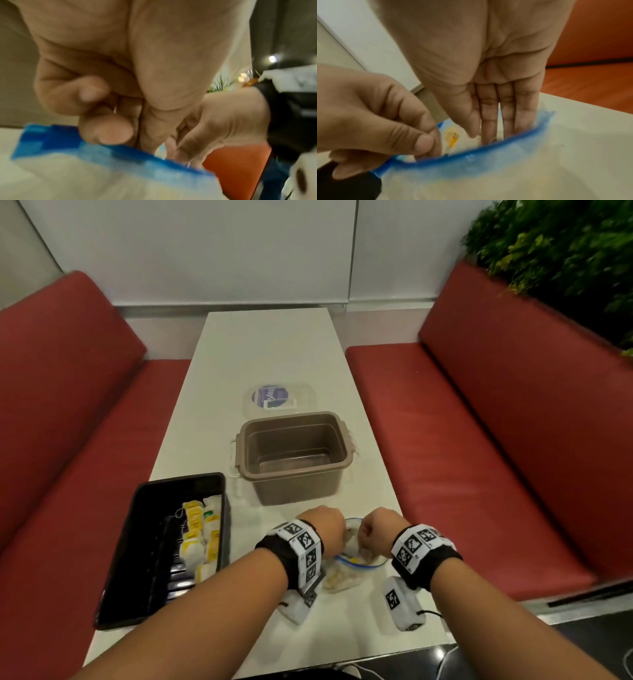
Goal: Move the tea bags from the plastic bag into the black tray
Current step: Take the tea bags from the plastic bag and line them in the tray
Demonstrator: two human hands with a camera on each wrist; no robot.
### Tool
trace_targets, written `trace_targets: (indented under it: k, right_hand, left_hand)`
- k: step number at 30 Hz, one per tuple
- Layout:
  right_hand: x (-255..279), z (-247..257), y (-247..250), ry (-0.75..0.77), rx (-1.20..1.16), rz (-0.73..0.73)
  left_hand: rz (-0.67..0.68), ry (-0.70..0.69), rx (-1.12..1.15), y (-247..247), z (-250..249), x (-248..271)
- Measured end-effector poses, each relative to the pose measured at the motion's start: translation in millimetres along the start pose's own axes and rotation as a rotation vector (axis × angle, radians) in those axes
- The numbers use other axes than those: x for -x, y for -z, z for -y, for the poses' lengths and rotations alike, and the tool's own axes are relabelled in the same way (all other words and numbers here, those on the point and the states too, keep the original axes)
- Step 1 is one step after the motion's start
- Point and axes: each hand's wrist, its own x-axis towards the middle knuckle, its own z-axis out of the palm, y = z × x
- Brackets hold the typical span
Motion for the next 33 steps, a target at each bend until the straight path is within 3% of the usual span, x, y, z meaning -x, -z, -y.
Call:
trace_targets:
  k: [3,6,12,21,27,33]
  right_hand:
    - [-1.7,-10.1,-8.5,0.018,-0.002,0.025]
    - [-4.2,-13.2,-14.3,0.075,0.014,0.043]
    - [-4.7,-11.9,-31.2,0.109,-0.051,0.006]
    - [-4.0,-32.9,-33.5,0.111,-0.328,-0.128]
    - [-8.0,-42.8,-39.6,0.116,-0.459,-0.183]
    - [-4.7,-43.7,-37.4,0.15,-0.539,-0.175]
  left_hand:
    - [-0.031,0.133,-0.133,-17.6,2.4,-3.4]
    - [0.004,0.206,-0.12,-24.9,6.7,-4.8]
    - [0.027,0.231,-0.063,-34.4,11.6,-2.9]
    - [-0.117,0.316,0.072,-46.3,12.1,1.2]
    - [-0.206,0.234,-0.103,-48.8,1.3,2.2]
    - [-0.208,0.157,-0.058,-52.9,2.1,5.1]
